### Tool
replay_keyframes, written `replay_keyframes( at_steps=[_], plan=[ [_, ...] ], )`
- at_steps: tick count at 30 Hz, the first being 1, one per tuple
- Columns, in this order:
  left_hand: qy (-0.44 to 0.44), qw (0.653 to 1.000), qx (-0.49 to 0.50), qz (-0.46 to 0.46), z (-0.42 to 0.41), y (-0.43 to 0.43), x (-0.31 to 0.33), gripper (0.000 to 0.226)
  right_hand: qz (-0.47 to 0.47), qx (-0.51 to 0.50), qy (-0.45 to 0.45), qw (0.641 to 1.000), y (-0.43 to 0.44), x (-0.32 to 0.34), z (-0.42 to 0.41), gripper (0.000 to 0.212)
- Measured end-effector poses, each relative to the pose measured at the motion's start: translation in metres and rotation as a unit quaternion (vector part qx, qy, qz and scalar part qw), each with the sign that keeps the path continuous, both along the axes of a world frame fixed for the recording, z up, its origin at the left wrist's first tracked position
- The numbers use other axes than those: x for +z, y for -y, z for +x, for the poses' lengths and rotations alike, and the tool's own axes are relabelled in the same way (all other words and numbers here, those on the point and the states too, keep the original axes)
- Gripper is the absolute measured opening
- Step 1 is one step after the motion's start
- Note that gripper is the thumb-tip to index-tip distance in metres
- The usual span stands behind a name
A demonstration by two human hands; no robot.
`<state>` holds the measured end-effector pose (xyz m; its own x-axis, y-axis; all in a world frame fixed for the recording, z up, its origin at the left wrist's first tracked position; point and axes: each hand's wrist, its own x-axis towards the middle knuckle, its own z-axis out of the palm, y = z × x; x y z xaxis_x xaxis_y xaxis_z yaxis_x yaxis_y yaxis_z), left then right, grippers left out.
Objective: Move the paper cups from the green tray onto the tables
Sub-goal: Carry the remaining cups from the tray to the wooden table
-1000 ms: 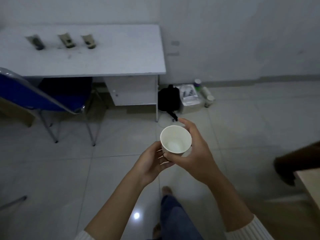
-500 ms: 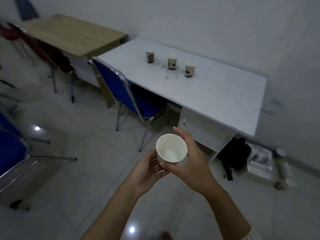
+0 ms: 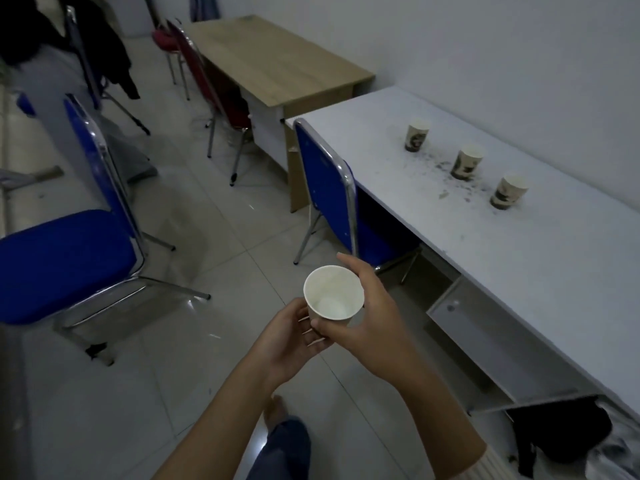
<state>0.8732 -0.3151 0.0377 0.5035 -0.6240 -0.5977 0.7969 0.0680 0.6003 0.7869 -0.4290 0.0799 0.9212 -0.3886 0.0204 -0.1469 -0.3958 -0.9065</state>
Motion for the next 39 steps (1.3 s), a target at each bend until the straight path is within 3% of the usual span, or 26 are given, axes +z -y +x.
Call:
replay_keyframes(
  at_steps=[16,32,39],
  plan=[
    [-0.009,0.997,0.071,-0.017,0.292,0.007,0.008,0.028,0.037,0.006,0.043,0.998,0.015,0.006,0.299,0.085],
    [-0.006,0.993,0.118,-0.024,0.572,0.11,0.019,0.024,0.007,0.029,0.086,0.996,0.12,0.003,0.598,0.084],
    [-0.001,0.996,0.089,-0.017,0.703,0.157,0.015,0.023,-0.008,0.007,0.087,0.996,0.164,0.0,0.722,0.083]
  ],
)
